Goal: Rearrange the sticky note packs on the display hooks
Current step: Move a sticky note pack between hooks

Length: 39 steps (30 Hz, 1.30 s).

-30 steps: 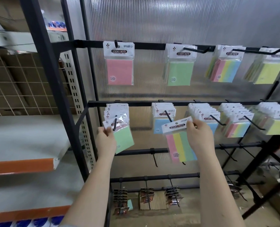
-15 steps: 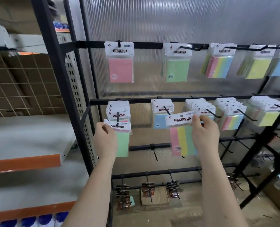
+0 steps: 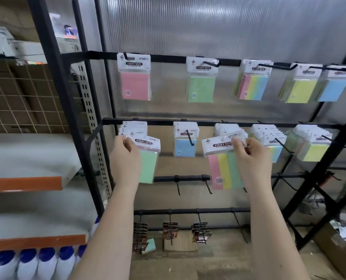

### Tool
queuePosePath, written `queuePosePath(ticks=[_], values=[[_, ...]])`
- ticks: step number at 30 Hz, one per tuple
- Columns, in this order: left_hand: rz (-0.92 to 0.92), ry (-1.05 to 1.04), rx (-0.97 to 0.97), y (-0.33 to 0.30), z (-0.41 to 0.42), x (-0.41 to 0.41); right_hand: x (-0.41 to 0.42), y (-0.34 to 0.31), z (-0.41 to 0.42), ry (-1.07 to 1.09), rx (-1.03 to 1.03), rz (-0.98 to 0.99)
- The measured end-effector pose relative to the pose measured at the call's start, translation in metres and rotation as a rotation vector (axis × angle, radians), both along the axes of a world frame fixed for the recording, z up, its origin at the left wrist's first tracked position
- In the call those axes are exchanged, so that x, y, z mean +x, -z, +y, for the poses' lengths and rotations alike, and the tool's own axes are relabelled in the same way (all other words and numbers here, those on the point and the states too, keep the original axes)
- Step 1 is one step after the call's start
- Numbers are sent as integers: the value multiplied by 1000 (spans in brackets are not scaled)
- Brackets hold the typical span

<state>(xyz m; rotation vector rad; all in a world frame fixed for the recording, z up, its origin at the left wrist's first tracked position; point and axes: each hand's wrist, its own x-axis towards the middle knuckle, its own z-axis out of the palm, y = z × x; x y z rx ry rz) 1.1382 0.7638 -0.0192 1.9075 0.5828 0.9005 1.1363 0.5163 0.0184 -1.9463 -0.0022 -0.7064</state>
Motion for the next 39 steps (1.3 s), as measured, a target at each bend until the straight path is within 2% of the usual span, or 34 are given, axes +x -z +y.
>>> queuePosePath(ticks=[7,14,29,39], values=[[-137,56,20,-21,-56,-20,-13,-2,-53,-50,-16,-33],[-267,153,-27,-61,-93,-20,-16,-3,-93,29,142,-62],[-603,377,-41,-137,-127,61,37,-16,-102,58,122,-74],[-613,392,-50,-149,-127,94,61,-16,-94,26,129,-87]])
